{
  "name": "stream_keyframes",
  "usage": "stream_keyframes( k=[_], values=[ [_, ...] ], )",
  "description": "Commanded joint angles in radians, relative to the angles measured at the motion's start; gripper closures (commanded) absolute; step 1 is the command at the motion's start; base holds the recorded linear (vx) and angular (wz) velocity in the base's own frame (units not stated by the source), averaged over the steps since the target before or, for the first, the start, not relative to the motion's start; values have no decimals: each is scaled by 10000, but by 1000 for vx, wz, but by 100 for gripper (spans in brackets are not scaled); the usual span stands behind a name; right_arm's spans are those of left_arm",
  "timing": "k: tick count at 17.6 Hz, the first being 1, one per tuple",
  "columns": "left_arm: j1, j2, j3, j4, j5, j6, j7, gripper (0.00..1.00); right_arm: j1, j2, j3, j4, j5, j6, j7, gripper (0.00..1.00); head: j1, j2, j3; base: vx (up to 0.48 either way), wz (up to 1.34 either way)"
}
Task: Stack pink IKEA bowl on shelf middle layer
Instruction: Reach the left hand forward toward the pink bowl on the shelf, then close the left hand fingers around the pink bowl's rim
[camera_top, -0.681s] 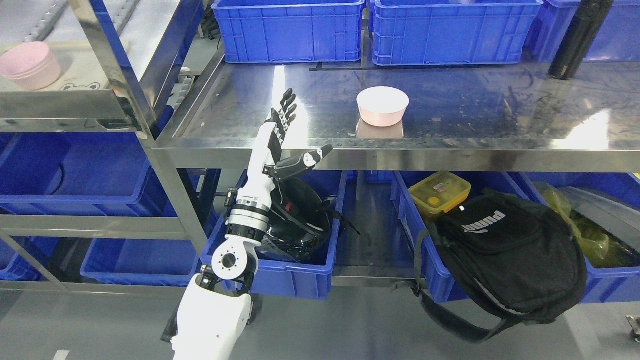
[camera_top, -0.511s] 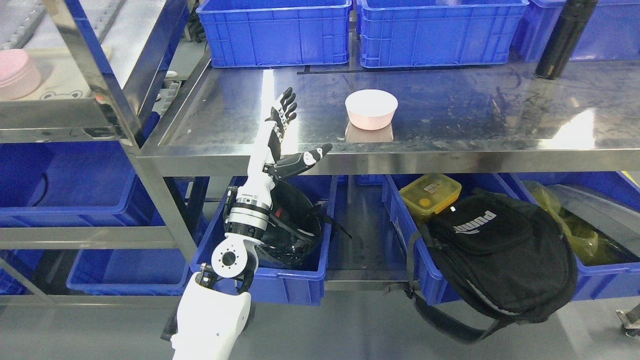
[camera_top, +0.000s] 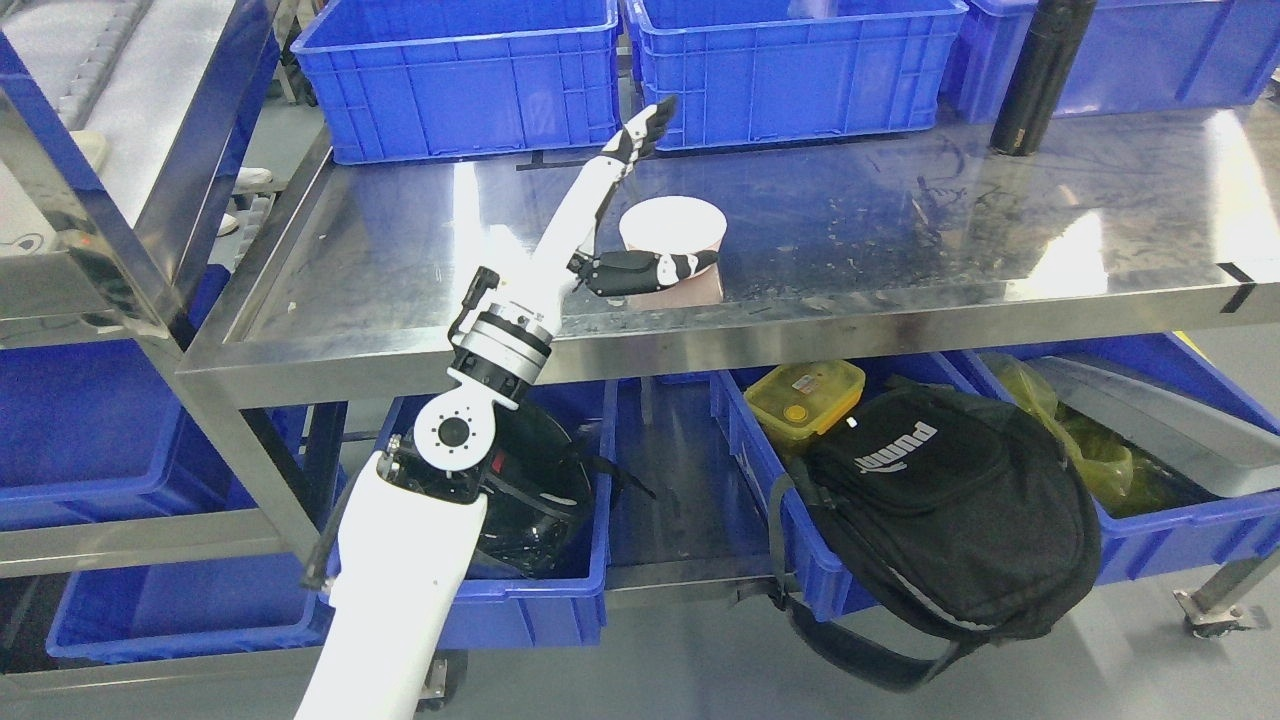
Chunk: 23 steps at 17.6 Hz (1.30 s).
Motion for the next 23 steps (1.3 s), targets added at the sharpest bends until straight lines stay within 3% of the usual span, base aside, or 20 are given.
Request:
stream_keyframes(
  k=[1, 4, 6, 8, 12, 15, 23],
  values=[
    [-1549, 1370, -63, 101, -4232, 98, -2074, 1, 216, -175, 0, -175, 0, 6, -6, 0, 0, 0, 0, 38, -166],
    [-2131, 1340, -216, 300, -6378, 83, -3068, 0, 216, -175, 0, -175, 0, 6, -6, 0, 0, -1, 0, 29, -62],
    [-2377, 1248, -781, 392, -6965, 37, -4189, 1, 216, -175, 0, -175, 0, 6, -6, 0, 0, -2, 0, 30, 151],
    [-2684, 1049, -1471, 880, -7226, 37, -4255, 5, 216, -175, 0, -175, 0, 6, -6, 0, 0, -1, 0, 45, 173],
    [-3420, -268, -1964, 2659, -8193, 52, -4392, 6, 216, -175, 0, -175, 0, 6, -6, 0, 0, -2, 0, 57, 175],
    [-3606, -358, -2823, 3337, -8210, 83, -5326, 11, 216, -175, 0, -175, 0, 6, -6, 0, 0, -2, 0, 79, 199],
    [-3606, -358, -3514, 3997, -6938, 52, -4608, 16, 216, -175, 0, -175, 0, 6, -6, 0, 0, -2, 0, 46, 53]
  ],
)
